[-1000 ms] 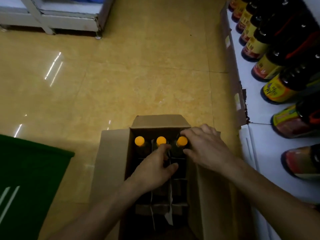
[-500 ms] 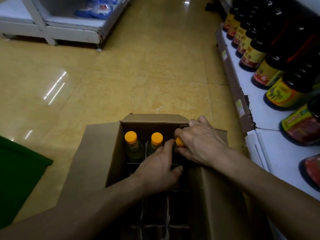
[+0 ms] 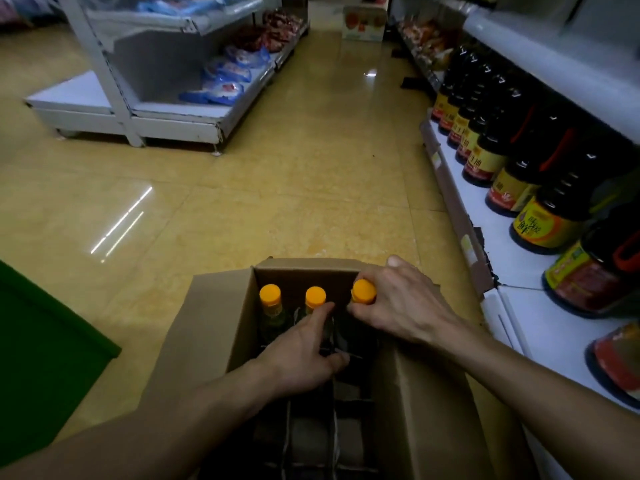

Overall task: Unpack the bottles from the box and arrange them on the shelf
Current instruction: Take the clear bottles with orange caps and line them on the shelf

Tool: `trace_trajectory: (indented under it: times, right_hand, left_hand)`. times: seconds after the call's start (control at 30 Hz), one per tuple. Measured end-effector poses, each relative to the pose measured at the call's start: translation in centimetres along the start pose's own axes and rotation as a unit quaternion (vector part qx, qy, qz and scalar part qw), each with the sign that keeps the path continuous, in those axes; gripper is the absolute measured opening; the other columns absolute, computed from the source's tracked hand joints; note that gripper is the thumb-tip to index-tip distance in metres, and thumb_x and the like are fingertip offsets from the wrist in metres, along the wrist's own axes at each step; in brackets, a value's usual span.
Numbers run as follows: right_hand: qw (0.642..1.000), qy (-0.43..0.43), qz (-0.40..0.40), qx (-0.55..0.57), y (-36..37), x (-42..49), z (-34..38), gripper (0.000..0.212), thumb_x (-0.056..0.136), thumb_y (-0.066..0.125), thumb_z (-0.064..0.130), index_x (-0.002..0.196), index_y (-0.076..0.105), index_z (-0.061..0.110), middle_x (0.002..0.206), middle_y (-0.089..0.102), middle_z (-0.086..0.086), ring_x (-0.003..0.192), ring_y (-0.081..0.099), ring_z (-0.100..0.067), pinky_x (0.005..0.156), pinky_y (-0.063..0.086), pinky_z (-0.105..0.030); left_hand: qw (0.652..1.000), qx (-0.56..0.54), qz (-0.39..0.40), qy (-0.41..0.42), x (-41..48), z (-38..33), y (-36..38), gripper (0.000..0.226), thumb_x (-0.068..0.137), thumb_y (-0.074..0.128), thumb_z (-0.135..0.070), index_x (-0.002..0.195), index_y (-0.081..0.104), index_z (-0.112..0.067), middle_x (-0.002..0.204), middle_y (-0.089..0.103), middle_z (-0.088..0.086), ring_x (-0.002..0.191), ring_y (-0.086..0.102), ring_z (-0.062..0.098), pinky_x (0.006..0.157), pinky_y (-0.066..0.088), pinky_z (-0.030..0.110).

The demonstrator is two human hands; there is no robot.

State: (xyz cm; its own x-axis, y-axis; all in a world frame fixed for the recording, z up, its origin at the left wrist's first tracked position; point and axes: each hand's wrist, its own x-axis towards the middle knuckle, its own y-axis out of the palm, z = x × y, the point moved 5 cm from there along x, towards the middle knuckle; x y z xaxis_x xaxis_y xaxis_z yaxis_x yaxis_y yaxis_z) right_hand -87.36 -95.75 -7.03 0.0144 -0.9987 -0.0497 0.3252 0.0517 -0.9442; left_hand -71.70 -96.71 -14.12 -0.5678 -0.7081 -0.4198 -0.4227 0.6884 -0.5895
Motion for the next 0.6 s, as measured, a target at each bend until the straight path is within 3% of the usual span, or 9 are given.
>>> trace_trajectory:
  times: [0.2, 0.4, 0.5, 0.6]
  right_hand:
    - [0.992, -0.046, -0.084, 0.081, -4.2, -1.2, 2.2, 0.029, 0.084, 0.064, 0.058, 0.092, 0.054, 0.032, 0.087, 0.052, 0.002, 0.079, 0.05, -0.01, 0.067, 0.043, -0.03]
    - [0.962, -0.063, -0.17, 0.205, -7.2, -1.9, 3.4, 0.039, 0.078, 0.065, 0.067, 0.082, 0.057, 0.028, 0.074, 0.055, 0.008, 0.07, 0.055, -0.007, 0.063, 0.052, -0.034]
    - [0.947, -0.073, -0.19, 0.247, -8.1, -2.2, 4.7, 0.041, 0.076, 0.068, 0.065, 0.081, 0.057, 0.025, 0.067, 0.052, 0.007, 0.063, 0.055, -0.007, 0.057, 0.049, -0.026]
    - [0.937, -0.084, -0.193, 0.278, -8.7, -2.3, 5.8, 0.045, 0.077, 0.069, 0.065, 0.081, 0.058, 0.021, 0.067, 0.052, 0.004, 0.061, 0.055, -0.009, 0.057, 0.05, -0.027]
  left_hand:
    - [0.996, -0.088, 0.007, 0.011, 0.4, -0.4, 0.0, 0.09, 0.091, 0.071, -0.043, 0.157, 0.009, -0.048, 0.156, 0.04, -0.013, 0.144, 0.041, 0.014, 0.109, 0.039, 0.026]
    - [0.987, -0.157, -0.014, 0.027, 0.6, -1.2, -0.4, 0.092, 0.076, 0.082, -0.053, 0.149, 0.025, -0.053, 0.144, 0.051, -0.018, 0.133, 0.048, 0.009, 0.104, 0.04, 0.026]
    - [0.982, -0.187, 0.003, 0.04, 0.1, -1.6, -0.7, 0.092, 0.072, 0.088, -0.047, 0.144, 0.032, -0.05, 0.134, 0.056, -0.024, 0.126, 0.053, 0.001, 0.104, 0.044, 0.023]
    - [0.974, -0.22, 0.001, 0.059, -0.8, -2.2, -1.2, 0.089, 0.073, 0.09, -0.034, 0.141, 0.034, -0.047, 0.126, 0.061, -0.024, 0.115, 0.059, -0.006, 0.088, 0.049, 0.012]
